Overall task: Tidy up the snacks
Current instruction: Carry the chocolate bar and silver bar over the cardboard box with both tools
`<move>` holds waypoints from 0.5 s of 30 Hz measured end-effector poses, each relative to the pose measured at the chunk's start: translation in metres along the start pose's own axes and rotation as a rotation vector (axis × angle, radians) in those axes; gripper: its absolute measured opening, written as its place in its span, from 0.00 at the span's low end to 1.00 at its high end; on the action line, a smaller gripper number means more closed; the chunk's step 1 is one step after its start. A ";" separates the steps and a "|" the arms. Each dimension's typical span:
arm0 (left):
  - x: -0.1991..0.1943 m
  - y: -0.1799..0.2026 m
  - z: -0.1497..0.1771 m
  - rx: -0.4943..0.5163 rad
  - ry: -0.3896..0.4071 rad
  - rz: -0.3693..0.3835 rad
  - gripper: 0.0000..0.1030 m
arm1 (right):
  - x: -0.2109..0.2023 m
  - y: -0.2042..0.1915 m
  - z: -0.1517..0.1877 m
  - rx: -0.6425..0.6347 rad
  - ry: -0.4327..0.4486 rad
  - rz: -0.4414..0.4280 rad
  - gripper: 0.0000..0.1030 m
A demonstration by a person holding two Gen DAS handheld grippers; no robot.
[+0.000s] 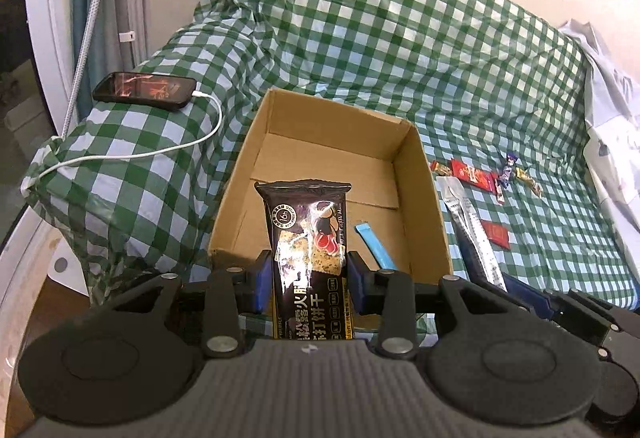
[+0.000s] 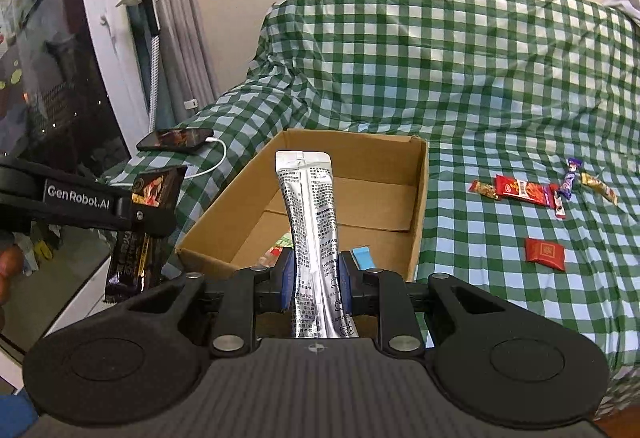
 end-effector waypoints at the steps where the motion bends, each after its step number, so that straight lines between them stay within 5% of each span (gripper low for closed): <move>1: 0.001 0.000 0.000 -0.002 -0.001 0.002 0.41 | 0.000 -0.001 0.000 -0.004 0.000 0.002 0.23; 15: 0.020 -0.004 -0.001 -0.004 -0.030 0.003 0.41 | 0.011 0.008 0.004 0.014 -0.033 0.015 0.23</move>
Point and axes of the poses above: each gripper's, at about its wrist camera, not at the fingertips, and x roughly the way its jaws point, y to its right, z to its underside, the point moved 10 cm from there along x, roughly the way its jaws point, and after that the axes turned 1 degree about -x, right-handed, at the moved point
